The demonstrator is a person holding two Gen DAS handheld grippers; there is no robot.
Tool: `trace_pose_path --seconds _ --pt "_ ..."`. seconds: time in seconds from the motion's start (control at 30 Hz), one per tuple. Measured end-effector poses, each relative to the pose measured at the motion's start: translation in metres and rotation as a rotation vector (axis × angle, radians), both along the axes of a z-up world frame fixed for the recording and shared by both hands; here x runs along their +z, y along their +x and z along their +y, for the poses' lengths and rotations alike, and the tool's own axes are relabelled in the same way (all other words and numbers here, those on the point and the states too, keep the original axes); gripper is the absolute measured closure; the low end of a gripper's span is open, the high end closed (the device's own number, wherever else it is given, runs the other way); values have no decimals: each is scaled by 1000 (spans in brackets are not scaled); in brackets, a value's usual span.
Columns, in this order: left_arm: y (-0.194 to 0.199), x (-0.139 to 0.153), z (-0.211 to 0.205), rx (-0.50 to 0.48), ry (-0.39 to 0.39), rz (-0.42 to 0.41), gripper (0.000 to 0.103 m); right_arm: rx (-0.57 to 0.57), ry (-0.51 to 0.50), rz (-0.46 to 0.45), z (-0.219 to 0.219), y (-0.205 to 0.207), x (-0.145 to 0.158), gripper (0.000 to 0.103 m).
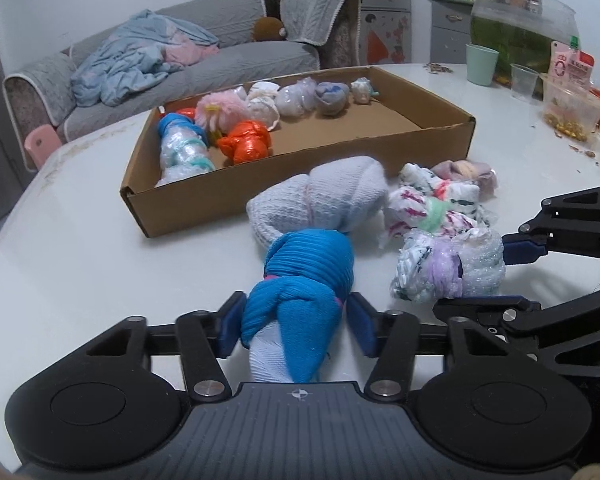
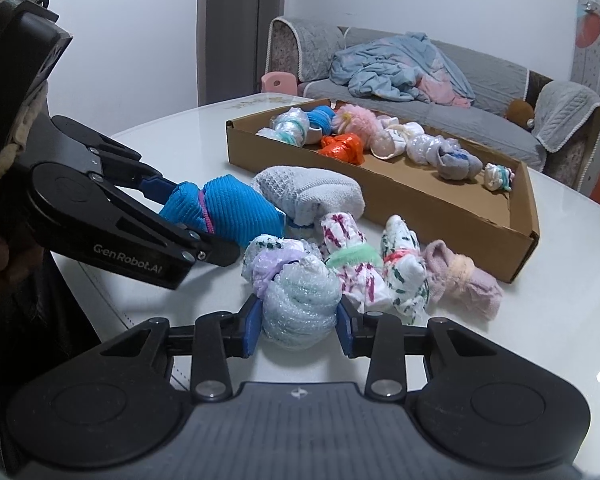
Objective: Organize objects
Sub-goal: 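Grasp blue knit sock bundle with left tool while right tool grasps lavender sock bundle, then carry blue bundle and lavender bundle into the tray with both tools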
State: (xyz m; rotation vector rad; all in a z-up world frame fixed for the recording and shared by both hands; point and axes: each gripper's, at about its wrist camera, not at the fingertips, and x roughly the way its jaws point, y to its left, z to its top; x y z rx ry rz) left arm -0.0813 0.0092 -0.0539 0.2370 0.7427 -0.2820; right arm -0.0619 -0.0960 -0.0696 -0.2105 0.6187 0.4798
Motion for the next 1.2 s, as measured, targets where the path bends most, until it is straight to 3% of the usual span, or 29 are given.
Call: trace_pose_path --seconds 0.37,0.63,0.87,1.2 --pt "-17 11 5 -2 -16 -11 50 -14 37 -15 -18 -12 16 68" --pt "-19 52 17 6 -73 -67 50 -38 81 -71 -40 -13 51 68" --pt "5 93 29 23 -87 -146 50 -91 91 -138 -69 7 82 68" --pt "61 130 18 -5 -103 -182 49 -142 71 -175 -98 60 104 68"
